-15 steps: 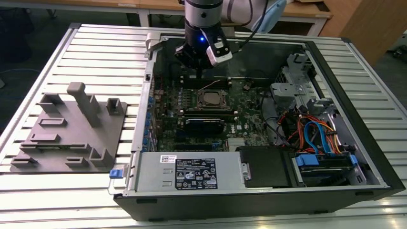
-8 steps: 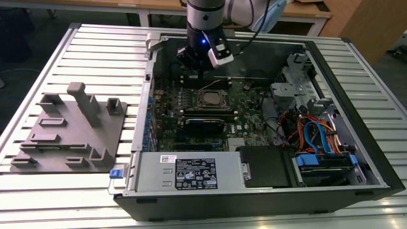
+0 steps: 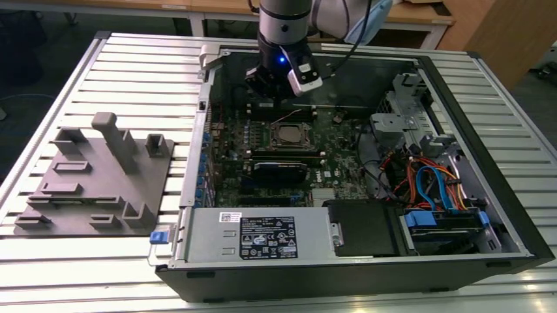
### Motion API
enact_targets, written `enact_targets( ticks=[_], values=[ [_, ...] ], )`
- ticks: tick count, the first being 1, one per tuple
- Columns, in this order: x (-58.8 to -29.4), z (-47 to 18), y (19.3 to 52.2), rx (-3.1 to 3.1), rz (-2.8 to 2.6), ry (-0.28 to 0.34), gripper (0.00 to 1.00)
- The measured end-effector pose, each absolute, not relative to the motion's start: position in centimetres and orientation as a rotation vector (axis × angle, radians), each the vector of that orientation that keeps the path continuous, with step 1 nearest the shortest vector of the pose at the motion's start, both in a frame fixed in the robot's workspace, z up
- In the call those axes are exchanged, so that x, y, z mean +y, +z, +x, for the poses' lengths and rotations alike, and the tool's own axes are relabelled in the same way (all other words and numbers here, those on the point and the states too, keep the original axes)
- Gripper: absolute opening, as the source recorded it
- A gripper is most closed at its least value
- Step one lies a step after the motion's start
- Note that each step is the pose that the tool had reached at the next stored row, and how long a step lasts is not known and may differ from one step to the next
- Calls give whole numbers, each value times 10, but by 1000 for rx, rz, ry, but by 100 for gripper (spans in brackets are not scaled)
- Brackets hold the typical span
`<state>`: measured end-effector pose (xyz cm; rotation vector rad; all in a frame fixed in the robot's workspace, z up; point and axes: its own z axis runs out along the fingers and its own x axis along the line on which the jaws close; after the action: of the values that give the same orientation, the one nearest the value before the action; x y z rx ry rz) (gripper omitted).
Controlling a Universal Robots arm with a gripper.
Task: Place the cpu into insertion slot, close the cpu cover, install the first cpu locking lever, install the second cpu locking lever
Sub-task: 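Install the first cpu locking lever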
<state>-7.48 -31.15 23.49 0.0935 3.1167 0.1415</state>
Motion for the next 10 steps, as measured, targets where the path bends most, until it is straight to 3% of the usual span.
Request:
enact_targets(
  ticks=[10],
  values=[
    [-312,-71,232,3116,94,156,10]
  ],
)
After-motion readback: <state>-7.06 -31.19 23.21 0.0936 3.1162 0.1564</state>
